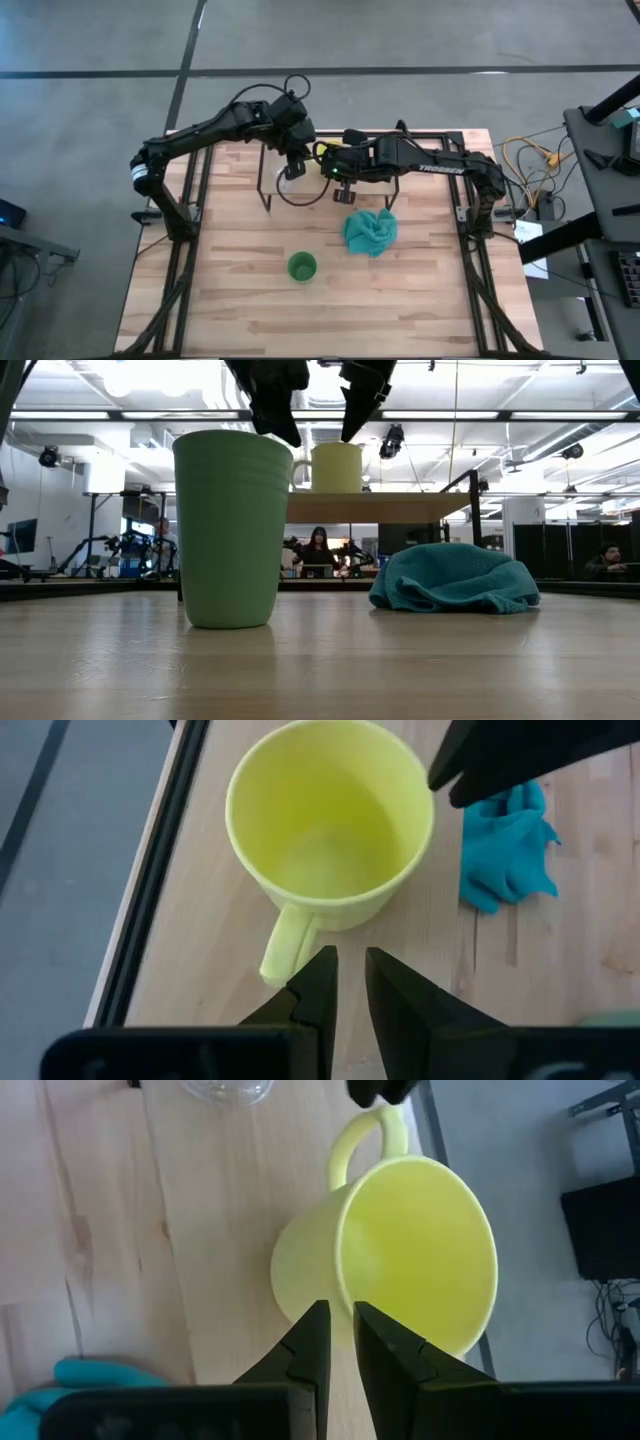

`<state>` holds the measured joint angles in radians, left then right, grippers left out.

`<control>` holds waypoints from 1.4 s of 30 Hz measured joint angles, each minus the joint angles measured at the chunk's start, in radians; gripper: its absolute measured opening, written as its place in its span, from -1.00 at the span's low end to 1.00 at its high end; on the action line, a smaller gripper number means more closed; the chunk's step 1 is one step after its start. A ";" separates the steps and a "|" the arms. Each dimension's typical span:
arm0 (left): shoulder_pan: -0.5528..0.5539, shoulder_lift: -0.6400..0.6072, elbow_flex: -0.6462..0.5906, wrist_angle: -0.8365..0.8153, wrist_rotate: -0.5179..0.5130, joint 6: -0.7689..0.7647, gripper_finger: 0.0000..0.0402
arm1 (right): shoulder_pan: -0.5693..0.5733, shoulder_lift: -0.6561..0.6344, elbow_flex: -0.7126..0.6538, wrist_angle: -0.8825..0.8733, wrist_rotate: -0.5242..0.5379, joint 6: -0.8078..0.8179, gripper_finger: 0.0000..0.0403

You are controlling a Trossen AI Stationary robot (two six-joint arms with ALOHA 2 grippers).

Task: Stack small to large cups/mugs on shelf
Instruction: Adjust the yellow cup on the shelf, then put the green cup on the shelf

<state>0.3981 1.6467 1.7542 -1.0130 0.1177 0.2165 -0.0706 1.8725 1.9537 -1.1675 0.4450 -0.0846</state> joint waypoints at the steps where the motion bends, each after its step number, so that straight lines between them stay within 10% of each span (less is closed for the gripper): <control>1: 0.000 0.000 0.000 0.000 0.000 0.000 -0.79 | 0.000 0.000 0.000 -0.001 0.000 0.002 -0.79; 33: -0.019 -0.039 0.127 -0.110 0.117 0.006 -0.68 | 0.087 -0.132 0.005 -0.063 -0.011 0.056 -0.54; 42: -0.090 -0.099 0.121 -0.267 0.127 -0.099 -0.49 | 0.160 -0.116 -0.001 -0.089 -0.171 0.135 -0.36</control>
<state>0.3079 1.5474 1.8756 -1.2797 0.2451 0.1175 0.0897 1.7569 1.9524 -1.2563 0.2737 0.0501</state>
